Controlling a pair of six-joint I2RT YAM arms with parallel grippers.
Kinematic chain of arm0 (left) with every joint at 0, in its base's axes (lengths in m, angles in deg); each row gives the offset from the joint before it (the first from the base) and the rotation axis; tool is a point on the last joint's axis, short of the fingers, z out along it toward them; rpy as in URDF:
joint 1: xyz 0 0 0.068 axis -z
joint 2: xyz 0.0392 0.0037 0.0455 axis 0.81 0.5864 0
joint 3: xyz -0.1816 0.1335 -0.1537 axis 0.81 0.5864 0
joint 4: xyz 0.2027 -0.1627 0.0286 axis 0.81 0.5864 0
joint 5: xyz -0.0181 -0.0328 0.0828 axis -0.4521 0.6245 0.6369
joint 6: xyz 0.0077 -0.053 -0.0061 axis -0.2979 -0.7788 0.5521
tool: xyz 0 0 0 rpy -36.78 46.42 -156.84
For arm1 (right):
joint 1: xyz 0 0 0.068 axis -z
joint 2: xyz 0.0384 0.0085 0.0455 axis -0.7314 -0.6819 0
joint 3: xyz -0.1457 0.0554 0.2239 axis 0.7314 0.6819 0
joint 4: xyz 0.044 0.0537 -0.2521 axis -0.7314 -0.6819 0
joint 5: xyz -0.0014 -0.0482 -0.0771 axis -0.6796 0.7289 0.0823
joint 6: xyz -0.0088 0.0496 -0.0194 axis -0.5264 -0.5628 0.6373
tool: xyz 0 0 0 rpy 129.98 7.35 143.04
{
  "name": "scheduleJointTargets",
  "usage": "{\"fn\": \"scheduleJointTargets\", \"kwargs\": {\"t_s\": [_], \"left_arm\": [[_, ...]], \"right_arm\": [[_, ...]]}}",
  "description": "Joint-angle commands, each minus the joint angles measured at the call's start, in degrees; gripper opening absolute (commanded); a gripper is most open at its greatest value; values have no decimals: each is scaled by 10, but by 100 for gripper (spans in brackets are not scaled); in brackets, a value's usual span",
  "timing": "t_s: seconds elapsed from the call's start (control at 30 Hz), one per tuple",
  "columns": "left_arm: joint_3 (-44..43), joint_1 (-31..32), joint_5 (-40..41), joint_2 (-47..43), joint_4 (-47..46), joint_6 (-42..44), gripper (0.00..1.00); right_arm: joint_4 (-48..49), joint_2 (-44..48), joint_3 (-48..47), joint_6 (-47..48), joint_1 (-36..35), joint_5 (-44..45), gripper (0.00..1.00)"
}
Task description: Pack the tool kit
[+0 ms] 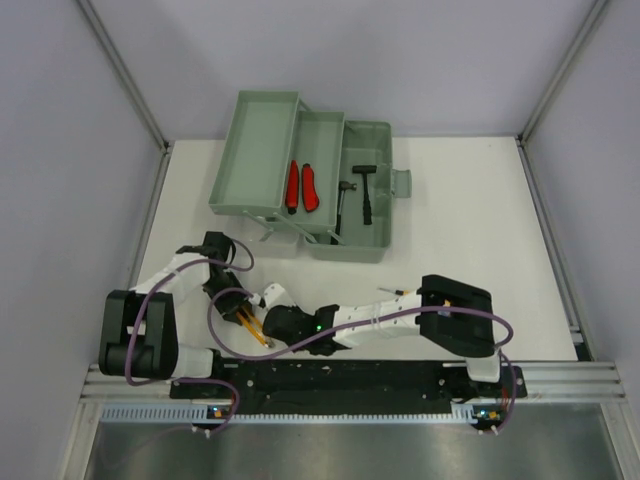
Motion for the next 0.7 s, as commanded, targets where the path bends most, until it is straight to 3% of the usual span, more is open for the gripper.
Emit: {"fn": "scheduleJointTargets", "kwargs": {"t_s": [0.0,0.13,0.27,0.37,0.47,0.67], "left_arm": [[17,-5,30,23,-71,10,29],[11,-5,26,16,-70,15,38],[1,-6,32,7,-64,16,52],[-7,-7,34,0,-60,16,56],[-12,-8,44,-6,-55,15,56],[-13,-17,60,-16,-56,16,56]], "right_arm": [[-30,-2,-19,-9,-8,31,11],[-36,23,-10,-6,-7,42,6],[-39,60,5,2,-7,51,7],[-39,66,12,10,-5,43,11],[-31,65,19,23,-5,36,20],[24,88,43,36,12,-2,53]]}}
